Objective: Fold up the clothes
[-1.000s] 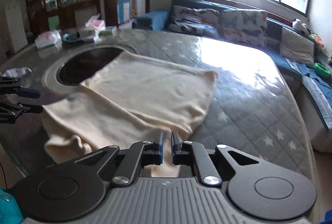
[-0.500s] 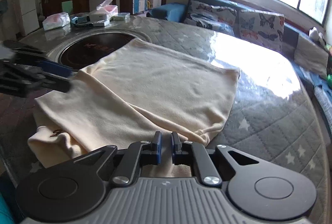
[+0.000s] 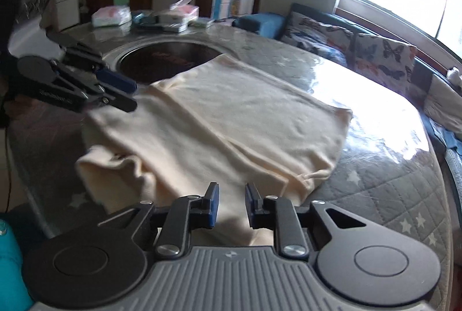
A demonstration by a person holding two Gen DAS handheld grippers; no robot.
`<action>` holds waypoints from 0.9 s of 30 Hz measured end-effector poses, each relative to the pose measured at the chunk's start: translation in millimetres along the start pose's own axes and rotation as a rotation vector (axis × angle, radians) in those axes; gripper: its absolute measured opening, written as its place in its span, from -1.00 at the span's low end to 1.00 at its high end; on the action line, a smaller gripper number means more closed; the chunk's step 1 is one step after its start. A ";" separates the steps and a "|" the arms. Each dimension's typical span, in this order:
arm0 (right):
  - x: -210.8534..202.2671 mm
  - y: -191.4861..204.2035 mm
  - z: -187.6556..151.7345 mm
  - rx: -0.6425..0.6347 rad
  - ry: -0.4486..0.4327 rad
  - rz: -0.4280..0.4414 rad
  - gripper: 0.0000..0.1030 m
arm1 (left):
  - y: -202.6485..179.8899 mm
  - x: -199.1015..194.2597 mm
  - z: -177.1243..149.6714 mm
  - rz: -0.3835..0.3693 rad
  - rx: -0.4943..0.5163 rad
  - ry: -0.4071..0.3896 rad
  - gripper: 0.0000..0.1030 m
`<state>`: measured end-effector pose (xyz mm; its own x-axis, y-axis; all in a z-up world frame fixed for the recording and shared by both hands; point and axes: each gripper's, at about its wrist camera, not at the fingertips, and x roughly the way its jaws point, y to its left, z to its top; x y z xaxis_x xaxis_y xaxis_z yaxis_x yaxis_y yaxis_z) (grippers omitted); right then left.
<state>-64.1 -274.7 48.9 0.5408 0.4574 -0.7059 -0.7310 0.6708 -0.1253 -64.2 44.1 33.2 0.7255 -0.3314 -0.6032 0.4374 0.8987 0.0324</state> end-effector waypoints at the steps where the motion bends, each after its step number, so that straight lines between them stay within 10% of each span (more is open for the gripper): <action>1: 1.2 0.6 -1.5 0.000 0.007 0.000 -0.63 | -4.5 -6.1 -2.9 -0.014 0.026 -0.001 -0.33; 18: -34.5 26.6 -16.2 -0.152 0.032 -0.002 -0.18 | -74.5 -9.4 -37.8 -0.056 0.378 -0.040 -0.25; 21: -38.4 32.6 -20.0 -0.211 0.045 0.007 -0.10 | -73.1 -6.2 -32.7 -0.069 0.352 -0.054 -0.74; 27: -31.2 43.3 -20.3 -0.296 0.022 0.018 0.15 | -45.0 -1.9 -6.7 -0.082 0.193 -0.082 -0.82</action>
<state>-121.1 -271.8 51.4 0.5200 0.4523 -0.7246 -0.8316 0.4618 -0.3085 -88.8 6.2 27.5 0.7206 -0.4307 -0.5433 0.5846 0.7988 0.1422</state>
